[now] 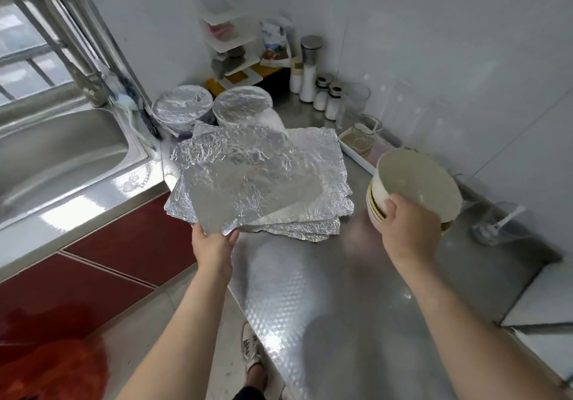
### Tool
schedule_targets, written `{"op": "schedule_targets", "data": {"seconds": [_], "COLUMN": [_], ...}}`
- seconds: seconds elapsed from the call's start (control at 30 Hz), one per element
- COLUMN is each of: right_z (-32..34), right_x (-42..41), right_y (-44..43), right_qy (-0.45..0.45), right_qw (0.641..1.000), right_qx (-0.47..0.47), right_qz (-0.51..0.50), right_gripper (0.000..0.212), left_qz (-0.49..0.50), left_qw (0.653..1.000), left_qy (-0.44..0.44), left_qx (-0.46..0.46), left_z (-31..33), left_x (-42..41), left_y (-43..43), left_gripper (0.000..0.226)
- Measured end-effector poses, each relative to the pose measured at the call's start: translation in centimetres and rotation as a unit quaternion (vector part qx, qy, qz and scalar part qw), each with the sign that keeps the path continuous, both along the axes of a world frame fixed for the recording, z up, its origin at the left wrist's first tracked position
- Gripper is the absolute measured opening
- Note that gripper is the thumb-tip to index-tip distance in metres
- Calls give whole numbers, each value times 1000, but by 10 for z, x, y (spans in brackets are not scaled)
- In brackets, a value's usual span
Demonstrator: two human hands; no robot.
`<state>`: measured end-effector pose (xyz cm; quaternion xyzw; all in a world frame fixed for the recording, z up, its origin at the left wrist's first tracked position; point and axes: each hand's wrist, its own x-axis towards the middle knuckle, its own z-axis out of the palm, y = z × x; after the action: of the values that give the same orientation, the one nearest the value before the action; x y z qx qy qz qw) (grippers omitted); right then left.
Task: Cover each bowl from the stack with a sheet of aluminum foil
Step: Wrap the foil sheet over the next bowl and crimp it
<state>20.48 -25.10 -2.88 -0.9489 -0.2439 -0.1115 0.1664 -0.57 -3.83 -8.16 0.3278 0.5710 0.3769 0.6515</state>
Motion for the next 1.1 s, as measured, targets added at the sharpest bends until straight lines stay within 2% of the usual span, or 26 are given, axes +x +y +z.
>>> {"op": "schedule_targets", "data": {"seconds": [0.1, 0.17, 0.27, 0.37, 0.4, 0.47, 0.57, 0.63, 0.73, 0.83, 0.9, 0.93, 1.0, 1.07, 1.1], "right_z": [12, 17, 13, -9, -19, -40, -67, -79, -77, -59, -55, -52, -50, -52, -54], "right_x": [-6, -14, -32, -60, -68, -84, -100, -107, -107, -92, -76, -71, -60, -51, -46], "right_y": [2, 6, 15, 21, 21, 21, 18, 14, 10, 12, 19, 23, 33, 42, 49], "right_qy": [-80, -130, -170, -148, -133, -96, -61, -56, -14, 38, 131, 209, 365, 471, 506], "right_qw": [996, 984, 959, 940, 935, 926, 913, 905, 902, 923, 943, 936, 880, 819, 790], "right_qx": [46, 101, 141, 133, 123, 105, 76, 56, 54, 142, 221, 260, 299, 299, 307], "right_qz": [19, 71, 176, 276, 304, 350, 396, 418, 429, 355, 212, 115, -53, -135, -162], "right_gripper": [22, 15, 21, 25, 25, 22, 19, 20, 18, 22, 20, 21, 20, 11, 14], "left_qz": [-7, -10, -9, -63, -97, -154, -201, -239, -328, -373, -368, -374, -403, -423, -428], "left_qw": [1000, 992, 966, 931, 924, 939, 972, 969, 936, 898, 881, 869, 842, 833, 838], "left_qy": [28, 123, 251, 321, 316, 237, 79, 48, 107, 187, 240, 264, 299, 305, 291], "left_qx": [-12, 0, 54, 161, 190, 195, 95, 49, 67, 136, 176, 189, 197, 186, 171], "left_z": [-3, -6, -8, -6, -3, 0, 15, 17, 10, 3, 5, 9, 14, 21, 24], "left_x": [2, 0, -10, -17, -17, -17, -13, -10, -9, -12, -15, -18, -25, -31, -32], "left_y": [8, 11, 11, 4, -1, -12, -25, -29, -33, -31, -27, -24, -19, -16, -15], "left_gripper": [58, 69, 77, 59, 48, 31, 16, 24, 56, 62, 62, 63, 60, 55, 54]}}
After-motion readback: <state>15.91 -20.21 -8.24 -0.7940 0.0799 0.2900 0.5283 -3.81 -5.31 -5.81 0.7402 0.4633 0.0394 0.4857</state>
